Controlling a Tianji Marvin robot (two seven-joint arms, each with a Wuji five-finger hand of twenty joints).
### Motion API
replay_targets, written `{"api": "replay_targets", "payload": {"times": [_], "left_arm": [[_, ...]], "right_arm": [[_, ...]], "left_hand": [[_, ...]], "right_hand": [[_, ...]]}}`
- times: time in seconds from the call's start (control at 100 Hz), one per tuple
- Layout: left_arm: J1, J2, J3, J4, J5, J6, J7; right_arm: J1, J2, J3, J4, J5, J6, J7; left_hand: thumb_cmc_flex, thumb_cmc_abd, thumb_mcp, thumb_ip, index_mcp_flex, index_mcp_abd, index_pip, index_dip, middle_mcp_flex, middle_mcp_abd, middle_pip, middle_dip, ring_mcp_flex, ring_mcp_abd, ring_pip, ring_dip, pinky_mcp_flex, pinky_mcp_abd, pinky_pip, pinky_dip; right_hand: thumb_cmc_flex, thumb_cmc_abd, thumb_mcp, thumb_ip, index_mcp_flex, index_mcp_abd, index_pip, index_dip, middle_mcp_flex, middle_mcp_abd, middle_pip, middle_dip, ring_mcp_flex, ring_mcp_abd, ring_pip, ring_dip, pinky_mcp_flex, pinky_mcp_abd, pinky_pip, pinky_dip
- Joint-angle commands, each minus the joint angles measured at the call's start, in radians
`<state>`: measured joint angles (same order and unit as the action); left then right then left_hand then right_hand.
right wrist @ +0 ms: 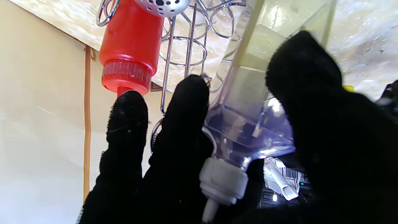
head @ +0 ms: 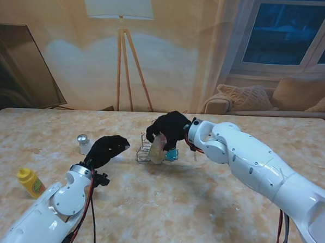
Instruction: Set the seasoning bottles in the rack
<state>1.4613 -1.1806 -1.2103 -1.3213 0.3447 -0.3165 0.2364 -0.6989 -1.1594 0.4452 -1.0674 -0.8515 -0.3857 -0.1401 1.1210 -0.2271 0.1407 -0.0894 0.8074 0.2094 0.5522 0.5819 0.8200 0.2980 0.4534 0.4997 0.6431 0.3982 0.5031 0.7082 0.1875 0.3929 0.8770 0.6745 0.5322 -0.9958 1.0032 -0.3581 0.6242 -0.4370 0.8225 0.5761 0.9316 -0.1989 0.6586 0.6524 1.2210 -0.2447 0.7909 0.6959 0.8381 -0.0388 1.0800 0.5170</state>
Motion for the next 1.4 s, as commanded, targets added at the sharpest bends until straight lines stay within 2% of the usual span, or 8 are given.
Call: {"api": "replay_targets", "payload": {"times": [0.0, 0.08, 0.31, 0.54, 0.74, 0.99, 1.1, 1.39], "left_arm": [[0.000, -0.003, 0.001, 0.003, 0.001, -0.001, -0.010], [0.000, -0.003, 0.001, 0.003, 0.001, -0.001, -0.009], [-0.001, -0.003, 0.001, 0.005, 0.002, -0.003, -0.009], [-0.002, -0.003, 0.000, 0.007, 0.000, -0.004, -0.008], [-0.003, -0.004, -0.001, 0.008, -0.001, -0.004, -0.006], [-0.004, -0.004, -0.001, 0.010, -0.002, -0.005, -0.007], [-0.003, -0.004, -0.002, 0.009, -0.001, -0.006, -0.006], [-0.005, -0.004, 0.000, 0.011, -0.003, -0.007, -0.005]], "right_arm": [[0.006, -0.014, -0.008, 0.008, 0.005, -0.005, 0.010], [0.018, -0.021, -0.026, 0.025, 0.006, -0.003, 0.001], [0.055, -0.045, -0.076, 0.062, 0.020, 0.003, -0.007], [0.079, -0.056, -0.113, 0.058, 0.031, 0.018, 0.031], [0.081, -0.038, -0.119, -0.009, 0.061, 0.073, 0.160], [0.074, -0.027, -0.133, -0.074, 0.072, 0.172, 0.250], [0.066, -0.025, -0.134, -0.087, 0.063, 0.205, 0.252], [0.041, -0.003, -0.116, -0.167, 0.028, 0.325, 0.314]], "left_hand": [[0.003, -0.010, 0.021, -0.002, -0.021, -0.001, -0.002, 0.000, 0.005, 0.000, 0.005, 0.007, 0.002, 0.004, -0.010, 0.022, -0.006, 0.004, -0.001, 0.003], [0.002, -0.010, 0.021, -0.003, -0.021, -0.003, -0.001, 0.000, 0.004, -0.001, 0.005, 0.006, 0.002, 0.004, -0.010, 0.022, -0.006, 0.003, -0.001, 0.004], [0.003, -0.013, 0.021, -0.003, -0.021, -0.004, 0.001, -0.001, 0.005, -0.002, 0.005, 0.007, 0.002, 0.005, -0.009, 0.023, -0.003, 0.003, 0.000, 0.004], [0.003, -0.013, 0.022, -0.003, -0.021, -0.002, 0.003, -0.002, 0.005, -0.001, 0.006, 0.007, 0.001, 0.005, -0.009, 0.023, -0.002, 0.000, 0.000, 0.004], [0.002, -0.013, 0.023, -0.003, -0.020, -0.003, 0.004, -0.002, 0.005, -0.002, 0.006, 0.007, 0.003, 0.005, -0.008, 0.023, -0.002, 0.001, 0.001, 0.004], [0.003, -0.015, 0.024, -0.003, -0.022, -0.005, 0.005, -0.003, 0.006, -0.002, 0.007, 0.007, 0.003, 0.004, -0.008, 0.023, -0.001, 0.001, 0.002, 0.004], [0.002, -0.014, 0.025, -0.003, -0.021, -0.004, 0.006, -0.003, 0.006, -0.002, 0.007, 0.007, 0.003, 0.004, -0.007, 0.023, -0.002, 0.001, 0.002, 0.004], [0.004, -0.020, 0.028, -0.003, -0.022, -0.003, 0.008, -0.004, 0.006, 0.000, 0.008, 0.008, 0.005, 0.004, -0.005, 0.024, 0.002, 0.000, 0.003, 0.003]], "right_hand": [[0.076, 0.202, 0.097, 0.051, 0.093, -0.219, 0.309, 0.056, 0.071, -0.102, 0.113, 0.103, -0.017, -0.095, -0.004, 0.028, -0.004, -0.028, -0.008, 0.018], [0.081, 0.204, 0.098, 0.051, 0.094, -0.220, 0.307, 0.053, 0.064, -0.093, 0.117, 0.106, -0.023, -0.096, 0.000, 0.030, -0.005, -0.028, -0.010, 0.020], [0.087, 0.209, 0.093, 0.055, 0.114, -0.187, 0.295, -0.012, 0.062, -0.056, 0.133, 0.112, -0.022, -0.094, 0.042, 0.031, -0.002, -0.010, -0.001, 0.040], [0.072, 0.199, 0.091, 0.051, 0.158, -0.109, 0.285, -0.080, 0.087, -0.011, 0.147, 0.131, -0.008, -0.079, 0.092, 0.033, 0.000, 0.019, 0.019, 0.068], [0.063, 0.197, 0.085, 0.051, 0.190, -0.060, 0.275, -0.099, 0.120, 0.021, 0.134, 0.145, 0.015, -0.063, 0.105, 0.030, 0.004, 0.044, 0.038, 0.086], [0.049, 0.198, 0.063, 0.055, 0.222, -0.009, 0.260, -0.113, 0.156, 0.056, 0.132, 0.156, 0.050, -0.056, 0.123, 0.031, 0.018, 0.062, 0.073, 0.101], [0.043, 0.201, 0.051, 0.059, 0.227, 0.007, 0.258, -0.111, 0.161, 0.064, 0.143, 0.162, 0.057, -0.055, 0.142, 0.036, 0.020, 0.065, 0.087, 0.104], [0.010, 0.206, 0.018, 0.068, 0.259, 0.062, 0.265, -0.103, 0.191, 0.089, 0.187, 0.164, 0.098, -0.070, 0.202, 0.044, 0.045, 0.071, 0.134, 0.107]]}}
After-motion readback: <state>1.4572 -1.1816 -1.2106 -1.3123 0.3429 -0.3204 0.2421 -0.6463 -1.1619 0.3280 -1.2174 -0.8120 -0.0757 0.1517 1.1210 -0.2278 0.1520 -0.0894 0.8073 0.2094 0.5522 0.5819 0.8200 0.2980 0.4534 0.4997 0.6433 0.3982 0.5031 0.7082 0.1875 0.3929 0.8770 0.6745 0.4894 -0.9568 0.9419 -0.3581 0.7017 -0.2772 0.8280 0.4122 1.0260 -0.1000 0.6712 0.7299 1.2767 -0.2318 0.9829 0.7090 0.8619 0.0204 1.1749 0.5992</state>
